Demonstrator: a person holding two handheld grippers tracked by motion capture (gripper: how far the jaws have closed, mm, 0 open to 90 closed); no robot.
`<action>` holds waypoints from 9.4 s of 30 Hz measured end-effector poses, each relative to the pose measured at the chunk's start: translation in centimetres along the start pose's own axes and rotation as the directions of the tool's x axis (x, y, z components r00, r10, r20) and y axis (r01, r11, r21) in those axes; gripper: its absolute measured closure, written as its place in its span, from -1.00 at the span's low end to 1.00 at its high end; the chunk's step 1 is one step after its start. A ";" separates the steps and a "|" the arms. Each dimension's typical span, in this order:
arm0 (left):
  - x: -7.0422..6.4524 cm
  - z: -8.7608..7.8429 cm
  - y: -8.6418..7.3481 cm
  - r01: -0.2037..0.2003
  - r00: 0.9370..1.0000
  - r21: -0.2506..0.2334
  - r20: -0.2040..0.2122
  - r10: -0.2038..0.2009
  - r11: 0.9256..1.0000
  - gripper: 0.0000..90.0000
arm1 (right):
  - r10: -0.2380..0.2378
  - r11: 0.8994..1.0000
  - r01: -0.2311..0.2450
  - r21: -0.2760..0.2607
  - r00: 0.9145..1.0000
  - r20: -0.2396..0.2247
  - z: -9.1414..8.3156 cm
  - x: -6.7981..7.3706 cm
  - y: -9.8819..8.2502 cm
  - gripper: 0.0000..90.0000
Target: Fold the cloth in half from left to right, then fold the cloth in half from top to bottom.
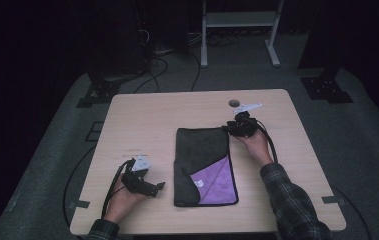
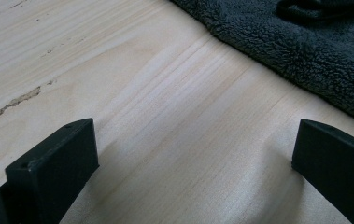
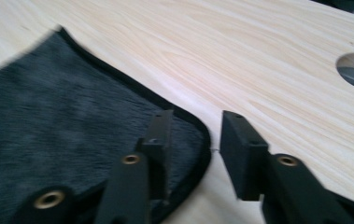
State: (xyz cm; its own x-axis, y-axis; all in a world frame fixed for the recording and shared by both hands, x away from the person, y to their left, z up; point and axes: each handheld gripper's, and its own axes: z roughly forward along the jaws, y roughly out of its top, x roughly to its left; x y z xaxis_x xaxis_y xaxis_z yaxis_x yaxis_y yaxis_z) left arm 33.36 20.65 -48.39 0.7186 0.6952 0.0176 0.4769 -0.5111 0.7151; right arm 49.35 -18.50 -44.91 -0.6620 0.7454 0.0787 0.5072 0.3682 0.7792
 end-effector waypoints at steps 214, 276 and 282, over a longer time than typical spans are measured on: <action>7.8 9.8 13.7 0.026 0.993 -0.026 0.113 -0.023 0.999 0.84 | -0.012 0.999 0.015 0.040 0.996 -0.084 2.2 -0.1 -0.8 0.83; -1.4 -1.0 7.3 -0.051 0.954 -0.100 0.290 0.078 0.994 0.84 | -0.183 0.983 0.172 -0.064 0.940 -0.289 -8.2 8.1 -5.7 0.82; -3.0 -1.1 6.0 -0.070 0.946 -0.067 0.312 0.087 0.995 0.84 | -0.187 0.982 0.185 -0.036 0.931 -0.314 -9.0 9.3 -7.4 0.82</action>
State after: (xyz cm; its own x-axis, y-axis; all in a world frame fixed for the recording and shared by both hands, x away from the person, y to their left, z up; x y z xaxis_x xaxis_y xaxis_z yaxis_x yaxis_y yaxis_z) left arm 33.51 16.04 -43.44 0.8795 0.4552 -0.1388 0.3904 -0.5233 0.7575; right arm 34.48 -19.27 -44.39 -0.8842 0.4507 0.1230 0.3560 0.4794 0.8022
